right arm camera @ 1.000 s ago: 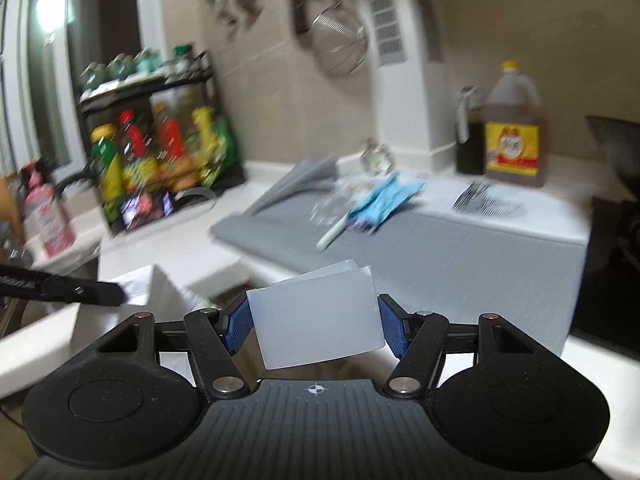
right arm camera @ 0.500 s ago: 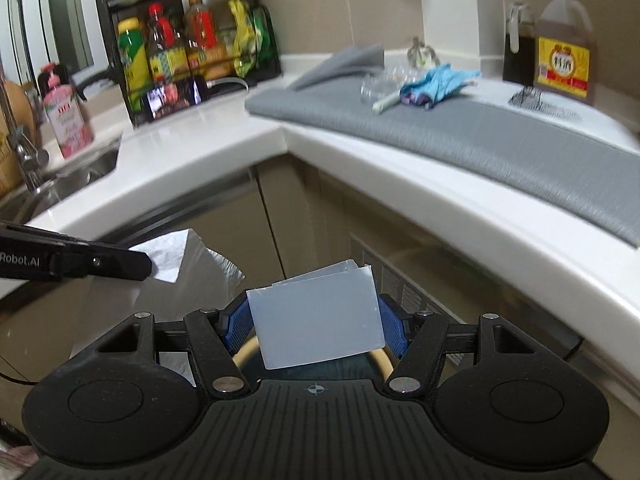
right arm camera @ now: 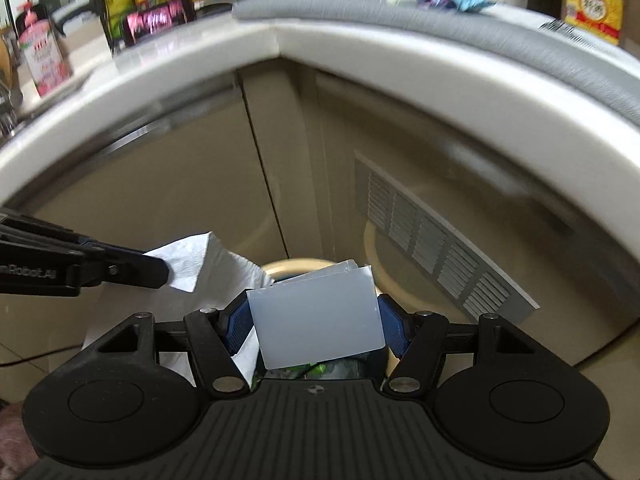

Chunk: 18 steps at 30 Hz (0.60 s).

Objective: Collect trash
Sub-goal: 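Open both grippers to drop the tissue and plastic box into the bin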

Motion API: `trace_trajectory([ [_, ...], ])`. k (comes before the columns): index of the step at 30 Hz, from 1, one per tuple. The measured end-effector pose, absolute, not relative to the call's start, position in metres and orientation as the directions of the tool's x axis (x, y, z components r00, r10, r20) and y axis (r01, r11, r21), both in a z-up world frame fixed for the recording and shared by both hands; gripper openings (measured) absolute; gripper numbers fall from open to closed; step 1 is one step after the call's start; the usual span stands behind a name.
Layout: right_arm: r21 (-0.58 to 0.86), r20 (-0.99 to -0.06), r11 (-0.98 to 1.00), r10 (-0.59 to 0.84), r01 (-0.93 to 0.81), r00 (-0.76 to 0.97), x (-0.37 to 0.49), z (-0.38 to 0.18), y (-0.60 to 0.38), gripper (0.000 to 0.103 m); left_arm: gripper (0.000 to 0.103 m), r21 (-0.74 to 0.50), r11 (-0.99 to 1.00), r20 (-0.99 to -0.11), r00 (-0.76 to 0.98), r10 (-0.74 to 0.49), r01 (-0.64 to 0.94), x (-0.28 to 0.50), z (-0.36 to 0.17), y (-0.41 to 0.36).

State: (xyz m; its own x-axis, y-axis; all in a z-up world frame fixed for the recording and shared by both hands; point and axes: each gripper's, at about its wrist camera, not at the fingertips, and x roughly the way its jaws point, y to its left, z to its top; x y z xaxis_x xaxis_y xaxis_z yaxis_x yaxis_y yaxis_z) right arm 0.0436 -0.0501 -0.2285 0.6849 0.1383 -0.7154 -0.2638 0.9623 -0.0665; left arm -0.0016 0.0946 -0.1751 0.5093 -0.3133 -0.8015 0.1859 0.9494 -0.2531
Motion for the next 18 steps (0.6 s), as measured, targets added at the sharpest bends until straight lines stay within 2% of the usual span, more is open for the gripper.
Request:
trace_trajectory([
  [11, -0.119, -0.794, 0.942, 0.1, -0.314, 0.6, 0.074, -0.265, -0.032, 0.069, 0.006, -0.212, 0.963, -0.882, 0.391, -0.263, 0.169, 0.031, -0.234, 0.093],
  [12, -0.118, -0.802, 0.939, 0.102, -0.324, 0.589, 0.077, -0.267, -0.03, 0.07, 0.012, -0.205, 0.965, -0.888, 0.382, -0.254, 0.165, 0.033, -0.237, 0.093],
  [14, -0.13, -0.812, 0.936, 0.09, -0.328, 0.577, 0.084, -0.271, -0.026, 0.072, 0.036, -0.166, 0.976, -0.904, 0.373, -0.208, 0.141, 0.035, -0.24, 0.097],
  [15, -0.142, -0.811, 0.938, 0.073, -0.317, 0.581, 0.085, -0.271, -0.027, 0.077, 0.062, -0.134, 0.984, -0.914, 0.37, -0.169, 0.118, 0.036, -0.241, 0.1],
  [16, -0.15, -0.807, 0.942, 0.059, -0.299, 0.588, 0.086, -0.271, -0.029, 0.082, 0.083, -0.103, 0.99, -0.918, 0.374, -0.131, 0.094, 0.035, -0.241, 0.104],
  [18, -0.13, -0.806, 0.954, 0.056, -0.269, 0.589, 0.088, -0.269, -0.038, 0.091, 0.098, -0.086, 0.994, -0.909, 0.403, -0.104, 0.063, 0.032, -0.239, 0.113],
])
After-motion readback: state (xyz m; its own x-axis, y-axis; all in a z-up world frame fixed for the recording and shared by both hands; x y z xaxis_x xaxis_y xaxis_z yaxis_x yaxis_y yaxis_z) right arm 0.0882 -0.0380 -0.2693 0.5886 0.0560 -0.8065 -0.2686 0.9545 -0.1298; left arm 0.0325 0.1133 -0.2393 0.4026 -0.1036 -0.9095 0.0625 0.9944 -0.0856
